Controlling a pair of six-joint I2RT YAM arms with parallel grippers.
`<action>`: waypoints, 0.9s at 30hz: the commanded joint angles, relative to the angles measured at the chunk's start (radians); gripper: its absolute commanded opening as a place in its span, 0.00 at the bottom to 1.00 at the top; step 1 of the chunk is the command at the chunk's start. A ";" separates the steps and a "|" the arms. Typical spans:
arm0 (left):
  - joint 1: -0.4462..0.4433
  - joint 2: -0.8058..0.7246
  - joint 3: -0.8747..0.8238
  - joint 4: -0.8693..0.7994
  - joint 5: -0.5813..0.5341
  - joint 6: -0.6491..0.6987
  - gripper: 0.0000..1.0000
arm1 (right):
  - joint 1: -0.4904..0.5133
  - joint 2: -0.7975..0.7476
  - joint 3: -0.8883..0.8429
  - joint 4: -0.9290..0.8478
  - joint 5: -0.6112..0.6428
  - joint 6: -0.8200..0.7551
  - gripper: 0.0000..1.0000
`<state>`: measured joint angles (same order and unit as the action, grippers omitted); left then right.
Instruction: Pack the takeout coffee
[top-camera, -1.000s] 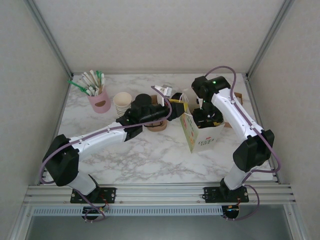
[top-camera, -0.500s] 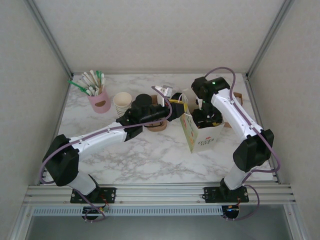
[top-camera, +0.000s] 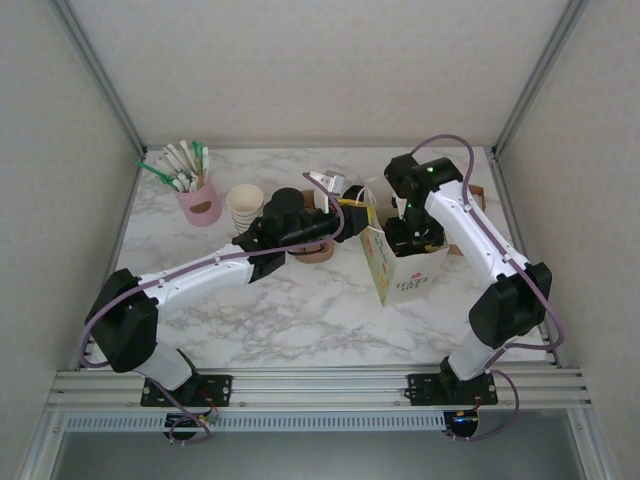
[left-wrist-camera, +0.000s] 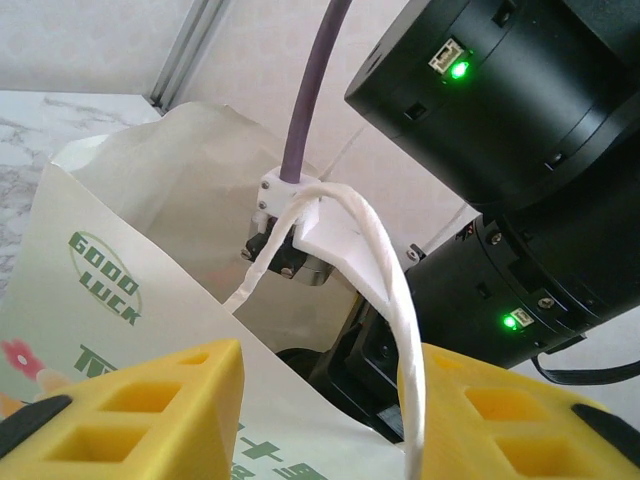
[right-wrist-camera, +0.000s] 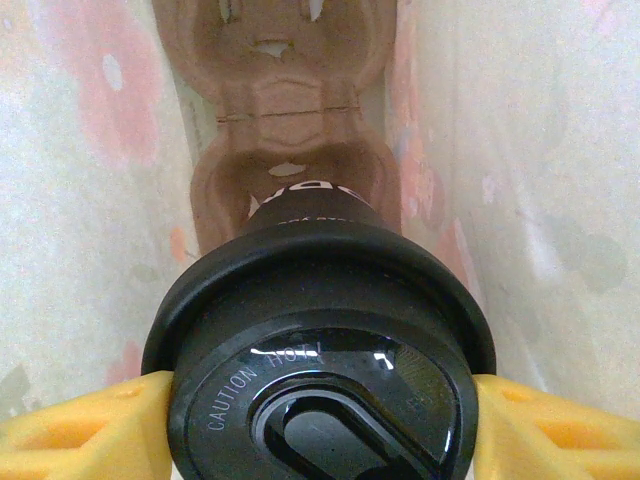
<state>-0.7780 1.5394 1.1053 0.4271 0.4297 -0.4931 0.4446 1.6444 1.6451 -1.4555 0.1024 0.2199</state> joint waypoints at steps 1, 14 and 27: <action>-0.007 -0.002 0.032 0.007 -0.009 0.019 0.45 | -0.005 -0.029 -0.016 0.006 -0.006 -0.014 0.69; -0.009 -0.001 0.030 0.006 -0.019 0.020 0.45 | -0.006 -0.038 -0.017 0.023 -0.006 -0.019 0.69; -0.009 0.000 0.030 0.004 -0.022 0.022 0.45 | -0.006 -0.050 -0.033 0.044 -0.001 -0.020 0.69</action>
<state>-0.7780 1.5394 1.1053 0.4244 0.4221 -0.4896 0.4446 1.6253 1.6287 -1.4120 0.1028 0.2131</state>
